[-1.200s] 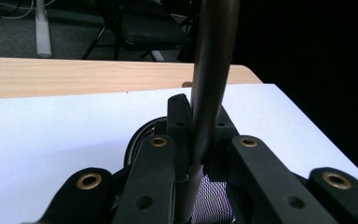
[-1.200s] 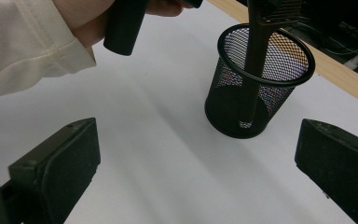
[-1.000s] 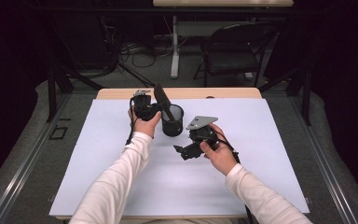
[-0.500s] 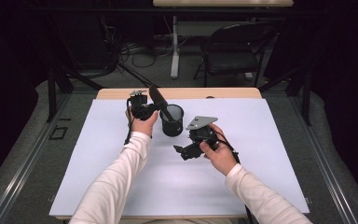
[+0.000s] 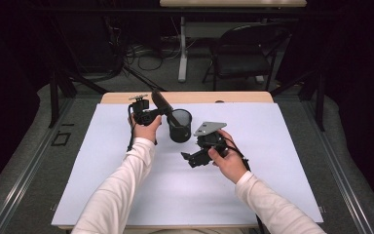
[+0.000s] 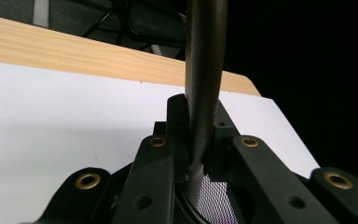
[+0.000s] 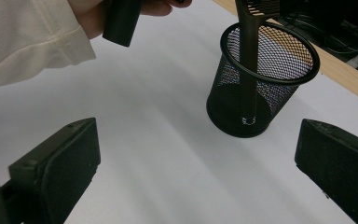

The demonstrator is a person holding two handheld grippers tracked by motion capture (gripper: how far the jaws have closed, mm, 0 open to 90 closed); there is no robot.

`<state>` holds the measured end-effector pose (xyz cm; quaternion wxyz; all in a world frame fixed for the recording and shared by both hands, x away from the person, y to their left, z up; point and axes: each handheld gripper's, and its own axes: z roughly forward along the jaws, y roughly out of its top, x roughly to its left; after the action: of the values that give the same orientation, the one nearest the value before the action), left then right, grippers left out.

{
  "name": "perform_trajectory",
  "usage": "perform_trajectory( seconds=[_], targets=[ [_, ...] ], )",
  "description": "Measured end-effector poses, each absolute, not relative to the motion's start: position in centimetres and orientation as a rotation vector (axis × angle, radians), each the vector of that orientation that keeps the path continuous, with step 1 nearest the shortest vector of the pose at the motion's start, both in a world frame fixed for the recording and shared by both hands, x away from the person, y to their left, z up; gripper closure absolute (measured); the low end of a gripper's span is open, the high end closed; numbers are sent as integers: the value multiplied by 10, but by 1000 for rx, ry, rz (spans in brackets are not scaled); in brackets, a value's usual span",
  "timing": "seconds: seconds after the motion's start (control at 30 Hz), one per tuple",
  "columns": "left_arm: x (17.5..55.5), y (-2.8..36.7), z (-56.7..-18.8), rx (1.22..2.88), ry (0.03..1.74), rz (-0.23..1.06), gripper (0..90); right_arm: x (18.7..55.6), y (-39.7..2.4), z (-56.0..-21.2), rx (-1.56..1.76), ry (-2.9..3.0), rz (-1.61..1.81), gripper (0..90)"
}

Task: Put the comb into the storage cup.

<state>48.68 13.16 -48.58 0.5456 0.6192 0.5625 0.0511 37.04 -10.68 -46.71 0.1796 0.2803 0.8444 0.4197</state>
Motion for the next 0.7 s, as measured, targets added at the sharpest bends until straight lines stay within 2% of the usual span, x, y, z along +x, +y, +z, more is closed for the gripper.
perform_trajectory(
  seconds=[0.5,0.7],
  targets=[
    [488,135,-488,1447,1337,90,834,371,-107,-467,796,2382,1189,0],
    [487,133,-488,1460,1338,115,827,371,-108,-467,797,2380,1191,1]
  ],
)
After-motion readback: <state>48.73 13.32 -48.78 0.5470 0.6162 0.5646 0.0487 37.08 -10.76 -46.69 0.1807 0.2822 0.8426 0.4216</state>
